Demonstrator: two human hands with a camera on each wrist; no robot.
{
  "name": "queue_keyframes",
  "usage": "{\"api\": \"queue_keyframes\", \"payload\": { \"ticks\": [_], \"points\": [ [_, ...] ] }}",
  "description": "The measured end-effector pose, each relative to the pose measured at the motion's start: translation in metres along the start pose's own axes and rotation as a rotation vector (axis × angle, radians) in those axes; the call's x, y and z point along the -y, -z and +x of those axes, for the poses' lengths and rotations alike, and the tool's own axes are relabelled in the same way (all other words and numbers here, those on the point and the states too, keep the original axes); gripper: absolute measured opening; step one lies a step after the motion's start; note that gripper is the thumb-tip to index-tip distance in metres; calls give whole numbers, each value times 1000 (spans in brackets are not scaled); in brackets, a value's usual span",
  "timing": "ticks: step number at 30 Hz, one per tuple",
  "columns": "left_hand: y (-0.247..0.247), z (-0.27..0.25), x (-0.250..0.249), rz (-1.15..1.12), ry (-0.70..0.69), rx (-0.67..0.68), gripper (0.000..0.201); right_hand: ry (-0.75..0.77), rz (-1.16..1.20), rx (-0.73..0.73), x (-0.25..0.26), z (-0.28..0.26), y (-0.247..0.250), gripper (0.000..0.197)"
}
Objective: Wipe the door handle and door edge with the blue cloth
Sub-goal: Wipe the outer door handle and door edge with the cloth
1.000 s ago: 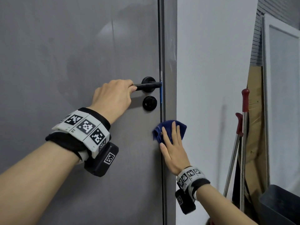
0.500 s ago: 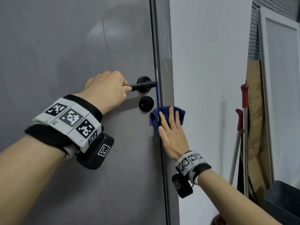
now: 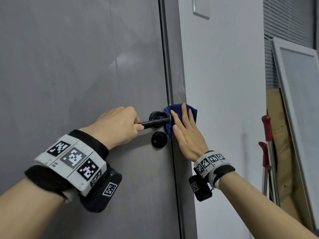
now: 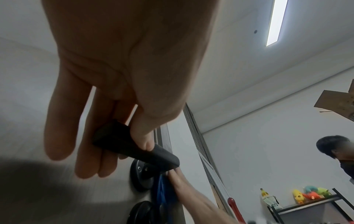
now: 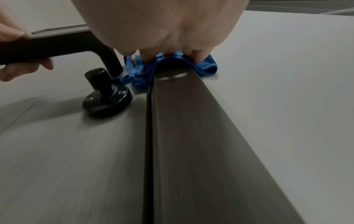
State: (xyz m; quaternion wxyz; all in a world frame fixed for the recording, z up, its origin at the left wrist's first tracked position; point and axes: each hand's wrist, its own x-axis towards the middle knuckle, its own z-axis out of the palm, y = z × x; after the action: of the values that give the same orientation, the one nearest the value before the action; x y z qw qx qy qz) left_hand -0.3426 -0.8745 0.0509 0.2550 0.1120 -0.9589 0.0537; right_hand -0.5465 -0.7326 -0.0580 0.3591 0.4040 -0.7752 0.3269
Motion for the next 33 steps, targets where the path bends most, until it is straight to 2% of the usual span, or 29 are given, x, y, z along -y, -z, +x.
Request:
{"api": "queue_keyframes", "payload": {
  "ticks": [5,12,15,18,20,23,24,25,29,31,33],
  "points": [
    [-1,-1,-1,-5,-6,5,30,25,-69,-8,11,45,28,55],
    [2,-3,-2,-5,-23,19,32,42,-36,73,5,-1,15,54],
    [4,-2,0,-29,-71,41,34,22,19,103,4,0,20,53],
    [6,3,2,-20,-107,66,26,16,40,122,5,12,30,53],
    [12,9,2,19,-149,105,26,15,63,124,8,22,36,53],
    [36,20,-1,84,-175,254,14,23,95,123,12,44,50,53],
    [48,28,0,109,-179,257,16,34,95,119,12,54,55,53],
    [63,38,0,132,-199,187,19,41,96,113,14,65,60,53],
    [134,90,-2,46,-258,-319,31,38,101,110,26,112,87,54],
    [169,114,0,22,-267,-478,38,43,109,90,34,142,103,53],
    [199,136,5,111,-264,-600,46,43,125,80,40,171,121,53]
  ]
}}
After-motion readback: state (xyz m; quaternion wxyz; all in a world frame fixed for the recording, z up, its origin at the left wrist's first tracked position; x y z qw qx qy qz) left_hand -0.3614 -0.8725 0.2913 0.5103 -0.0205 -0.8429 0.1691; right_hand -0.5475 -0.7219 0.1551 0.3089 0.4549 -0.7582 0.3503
